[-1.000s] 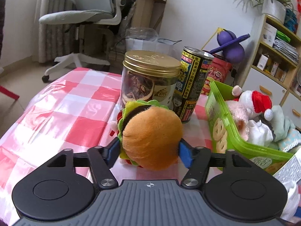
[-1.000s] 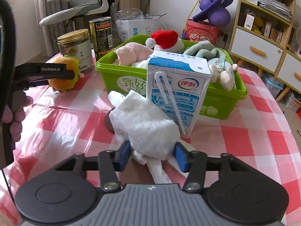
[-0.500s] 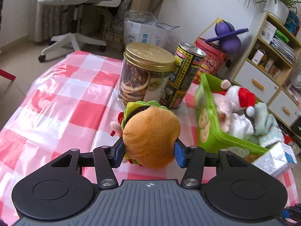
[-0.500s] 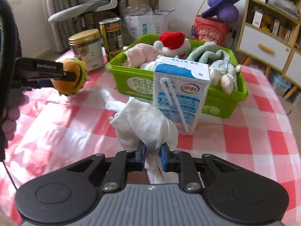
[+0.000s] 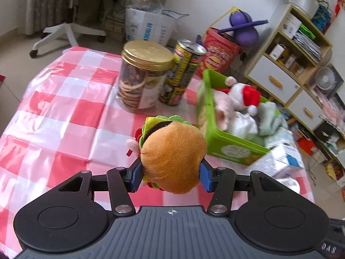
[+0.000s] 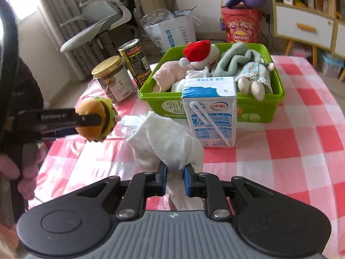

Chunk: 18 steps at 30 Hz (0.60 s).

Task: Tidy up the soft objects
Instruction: 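Carry the burger plush and white cloth over the green bin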

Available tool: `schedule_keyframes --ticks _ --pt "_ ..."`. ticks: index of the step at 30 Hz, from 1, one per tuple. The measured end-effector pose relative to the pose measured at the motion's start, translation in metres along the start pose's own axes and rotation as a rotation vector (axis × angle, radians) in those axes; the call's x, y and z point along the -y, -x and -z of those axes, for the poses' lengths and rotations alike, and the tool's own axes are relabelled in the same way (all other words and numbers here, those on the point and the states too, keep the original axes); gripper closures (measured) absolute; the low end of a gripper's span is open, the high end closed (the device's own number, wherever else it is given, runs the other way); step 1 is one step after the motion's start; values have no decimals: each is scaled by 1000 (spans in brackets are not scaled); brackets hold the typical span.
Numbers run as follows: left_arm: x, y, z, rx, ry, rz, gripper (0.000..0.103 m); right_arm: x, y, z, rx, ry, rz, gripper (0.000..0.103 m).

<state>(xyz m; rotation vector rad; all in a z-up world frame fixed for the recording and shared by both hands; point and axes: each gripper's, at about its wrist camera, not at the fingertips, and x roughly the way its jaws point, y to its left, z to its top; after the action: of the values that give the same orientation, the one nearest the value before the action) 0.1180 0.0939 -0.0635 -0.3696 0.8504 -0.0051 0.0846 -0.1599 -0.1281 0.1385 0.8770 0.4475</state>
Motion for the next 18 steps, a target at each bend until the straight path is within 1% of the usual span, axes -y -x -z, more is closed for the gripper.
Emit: schedule_keyframes --ticks 4,8,12,18 --pt "8 3 3 -29 -11 30 50 10 12 -4 10 -82 -40 103" --pt "13 5 4 -35 11 70 50 19 24 -11 53 -159 -49 103" --pt "22 10 3 14 23 118 50 21 38 -20 108 -194 -73 103" --pt "38 11 -1 64 31 168 50 31 52 -34 207 -227 -77 103"
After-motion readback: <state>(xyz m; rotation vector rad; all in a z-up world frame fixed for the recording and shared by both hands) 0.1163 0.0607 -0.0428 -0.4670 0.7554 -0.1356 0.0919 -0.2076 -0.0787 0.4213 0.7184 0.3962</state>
